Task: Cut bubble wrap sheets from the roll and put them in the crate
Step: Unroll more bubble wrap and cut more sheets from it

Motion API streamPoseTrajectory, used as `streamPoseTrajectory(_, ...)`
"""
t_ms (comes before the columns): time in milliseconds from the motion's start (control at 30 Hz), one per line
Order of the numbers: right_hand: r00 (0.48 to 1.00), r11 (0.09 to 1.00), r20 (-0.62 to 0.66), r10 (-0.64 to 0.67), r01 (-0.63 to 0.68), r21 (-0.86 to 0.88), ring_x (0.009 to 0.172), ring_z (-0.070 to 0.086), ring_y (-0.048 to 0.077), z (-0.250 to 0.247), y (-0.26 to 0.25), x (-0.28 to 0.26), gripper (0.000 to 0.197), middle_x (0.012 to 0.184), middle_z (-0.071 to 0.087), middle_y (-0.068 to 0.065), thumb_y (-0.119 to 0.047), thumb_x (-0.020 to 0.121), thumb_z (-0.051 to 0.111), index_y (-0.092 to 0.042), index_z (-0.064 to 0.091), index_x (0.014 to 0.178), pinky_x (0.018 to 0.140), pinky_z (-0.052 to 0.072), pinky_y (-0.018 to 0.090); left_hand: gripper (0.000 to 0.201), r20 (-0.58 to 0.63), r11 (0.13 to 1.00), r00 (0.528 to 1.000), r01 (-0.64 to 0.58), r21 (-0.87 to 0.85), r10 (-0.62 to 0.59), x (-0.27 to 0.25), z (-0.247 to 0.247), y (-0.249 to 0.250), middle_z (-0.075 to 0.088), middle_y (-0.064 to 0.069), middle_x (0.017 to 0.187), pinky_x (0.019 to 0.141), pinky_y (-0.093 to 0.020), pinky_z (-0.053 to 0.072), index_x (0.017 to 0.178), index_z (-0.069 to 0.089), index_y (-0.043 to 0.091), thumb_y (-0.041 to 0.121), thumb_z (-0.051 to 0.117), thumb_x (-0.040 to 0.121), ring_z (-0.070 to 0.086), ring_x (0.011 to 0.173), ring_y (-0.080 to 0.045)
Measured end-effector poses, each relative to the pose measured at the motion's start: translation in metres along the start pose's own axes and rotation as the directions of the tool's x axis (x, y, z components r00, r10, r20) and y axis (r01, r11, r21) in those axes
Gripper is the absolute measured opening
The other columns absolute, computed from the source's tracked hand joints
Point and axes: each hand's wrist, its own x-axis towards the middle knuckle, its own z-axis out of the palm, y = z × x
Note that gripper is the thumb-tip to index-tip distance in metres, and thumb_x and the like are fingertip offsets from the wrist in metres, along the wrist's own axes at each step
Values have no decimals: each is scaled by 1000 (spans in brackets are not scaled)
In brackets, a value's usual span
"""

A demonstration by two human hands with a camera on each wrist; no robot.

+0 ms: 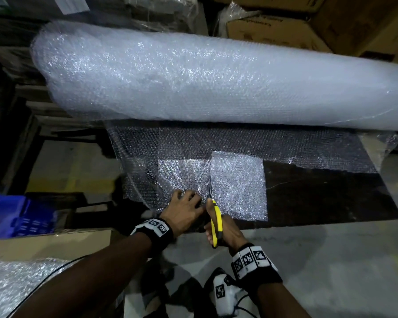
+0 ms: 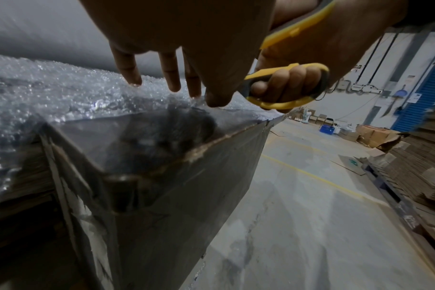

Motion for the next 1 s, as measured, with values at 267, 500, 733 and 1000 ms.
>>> streamPoseTrajectory(267, 998, 998, -32, -53, 52, -18, 39, 54, 21, -4, -1, 5, 73, 50, 57, 13, -75, 76, 56, -4, 59, 57, 42, 43, 22, 43, 10, 1000, 1000, -12, 7, 12, -1, 1, -2, 59, -3, 104, 82, -55, 46, 110, 66, 27, 52, 76, 76, 54, 105, -30)
streamPoseTrajectory(500, 1000, 1000, -11, 5, -6, -31, 47, 58, 24, -4, -7, 12, 85, 57, 62, 14, -84, 72, 54, 0, 65, 72, 47, 48, 25, 45, 3, 1000, 1000, -14, 21, 14, -1, 5, -3, 59, -3, 107, 84, -53, 44, 112, 65, 28, 53, 75, 77, 48, 109, -29)
streamPoseTrajectory(733, 998, 998, -50, -45, 42, -47, 43, 55, 23, -4, -7, 15, 78, 51, 60, 12, -83, 70, 56, -7, 61, 55, 45, 43, 24, 40, 1, 1000, 1000, -6, 28, 6, 0, 2, -2, 59, -2, 108, 86, -52, 42, 111, 65, 30, 52, 72, 79, 48, 110, -28)
streamPoseTrajectory(1000, 999, 999, 14, 32, -31, -13, 44, 56, 19, -5, -18, 20, 83, 54, 58, 8, -89, 64, 53, -7, 62, 65, 47, 46, 24, 40, 24, 999, 1000, -2, 44, 1, -2, 2, -4, 57, -3, 109, 85, -53, 44, 106, 67, 29, 49, 79, 73, 46, 110, -28)
